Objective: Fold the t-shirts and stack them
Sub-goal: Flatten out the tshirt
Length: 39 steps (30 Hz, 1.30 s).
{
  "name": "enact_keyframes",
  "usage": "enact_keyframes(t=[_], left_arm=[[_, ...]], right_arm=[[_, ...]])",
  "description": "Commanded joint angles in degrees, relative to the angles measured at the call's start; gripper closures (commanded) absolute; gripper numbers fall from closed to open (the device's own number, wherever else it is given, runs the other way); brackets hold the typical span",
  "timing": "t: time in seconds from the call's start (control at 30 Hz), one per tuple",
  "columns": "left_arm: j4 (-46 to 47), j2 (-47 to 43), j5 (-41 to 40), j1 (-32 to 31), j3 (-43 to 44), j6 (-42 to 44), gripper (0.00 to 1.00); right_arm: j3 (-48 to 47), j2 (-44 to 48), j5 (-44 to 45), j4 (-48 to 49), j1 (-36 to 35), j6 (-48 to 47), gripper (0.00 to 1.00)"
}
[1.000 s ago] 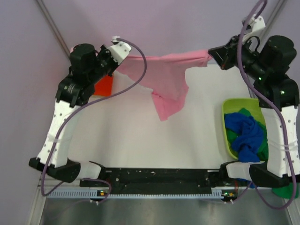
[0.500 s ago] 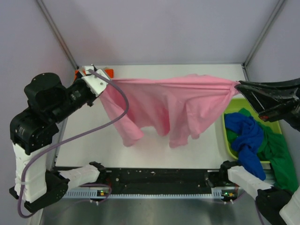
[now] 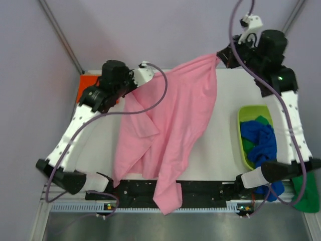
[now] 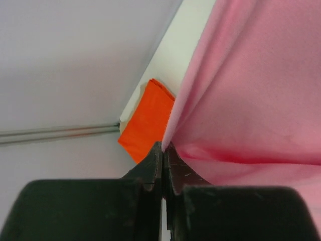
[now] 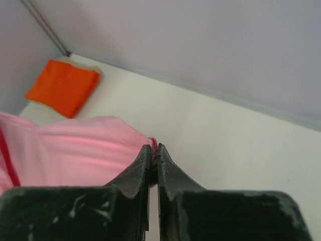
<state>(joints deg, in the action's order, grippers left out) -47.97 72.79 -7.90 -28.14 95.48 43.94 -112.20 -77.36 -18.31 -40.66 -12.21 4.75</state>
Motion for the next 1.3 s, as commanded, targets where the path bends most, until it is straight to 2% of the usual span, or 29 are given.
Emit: enact_keyframes(t=[0.0, 0.03, 0.1, 0.17, 0.2, 0.23, 0.27, 0.33, 0.37, 0.5, 0.57, 0.67, 0.8, 0.9, 1.0, 1.13, 1.27], left_arm=[[13.85, 14.01, -7.22, 6.42, 0.13, 2.82, 1.0], [15.78, 18.22, -7.39, 7.39, 1.71, 2.38, 0.99], [18.68, 26.22, -8.18, 8.71, 6.62, 1.59, 0.91], [20.62, 33.96, -10.63, 9.15, 13.2, 1.23, 0.65], [20.98, 37.56, -12.21, 9.24, 16.46, 1.06, 0.46], [20.98, 40.99, -14.05, 9.24, 19.19, 0.71, 0.35], [19.76, 42.94, -15.12, 9.24, 22.0, 0.01, 0.28], [15.82, 43.84, -13.47, 9.16, 24.22, -2.09, 0.17], [14.58, 42.27, -11.28, 9.24, 22.92, -2.89, 0.01], [13.6, 28.93, 0.32, 9.07, 7.14, -0.53, 0.01], [11.51, 22.77, 3.49, 9.07, 0.7, 0.79, 0.01], [4.48, 16.09, 4.47, 9.42, -5.64, 1.15, 0.01], [-6.33, 7.83, 6.49, 10.3, -14.77, 1.14, 0.01], [-9.6, 0.01, 9.29, 11.0, -26.28, 2.55, 0.05], [-8.73, -7.21, 10.1, 11.97, -37.97, 2.99, 0.06], [-4.44, -13.37, 10.02, 13.29, -49.14, 3.08, 0.04], [4.79, -12.42, 4.05, 13.46, -57.93, 2.38, 0.02]], right_arm=[[-0.03, -12.16, 13.36, 7.96, 0.87, -2.73, 1.0], [-0.56, -16.64, 15.21, 9.36, 0.87, -3.08, 1.0], [-2.92, -24.2, 19.95, 11.13, 0.87, -3.52, 1.0], [-8.36, -31.68, 23.74, 10.79, 0.96, -3.44, 0.98], [-10.04, -35.28, 25.06, 10.35, 0.87, -3.26, 0.78], [-12.05, -37.84, 26.55, 8.78, 0.87, -2.91, 0.47], [-13.99, -40.21, 27.44, 6.06, 0.87, -2.3, 0.31], [-14.19, -41.29, 26.66, 1.84, 0.87, -0.46, 0.05], [-12.01, -39.9, 25.96, 1.3, 0.7, 0.34, 0.01], [4.22, -29.01, 23.84, 1.2, -1.93, 2.36, 0.02], [12.41, -22.6, 24.98, 1.9, -5.35, 2.72, 0.02], [23.57, -15.73, 26.21, 2.87, -13.6, 0.53, 0.05], [34.22, -9.84, 25.17, 2.43, -27.57, -2.91, 0.14], [39.94, -7.98, 23.49, 2.17, -37.51, -2.12, 0.27], [44.42, -7.19, 24.28, 2.26, -43.76, 1.21, 0.37], [51.01, -7.1, 24.02, 7.94, -50.26, 6.23, 0.4], [57.7, -9.55, 22.18, 16.56, -55.11, 6.76, 0.4]])
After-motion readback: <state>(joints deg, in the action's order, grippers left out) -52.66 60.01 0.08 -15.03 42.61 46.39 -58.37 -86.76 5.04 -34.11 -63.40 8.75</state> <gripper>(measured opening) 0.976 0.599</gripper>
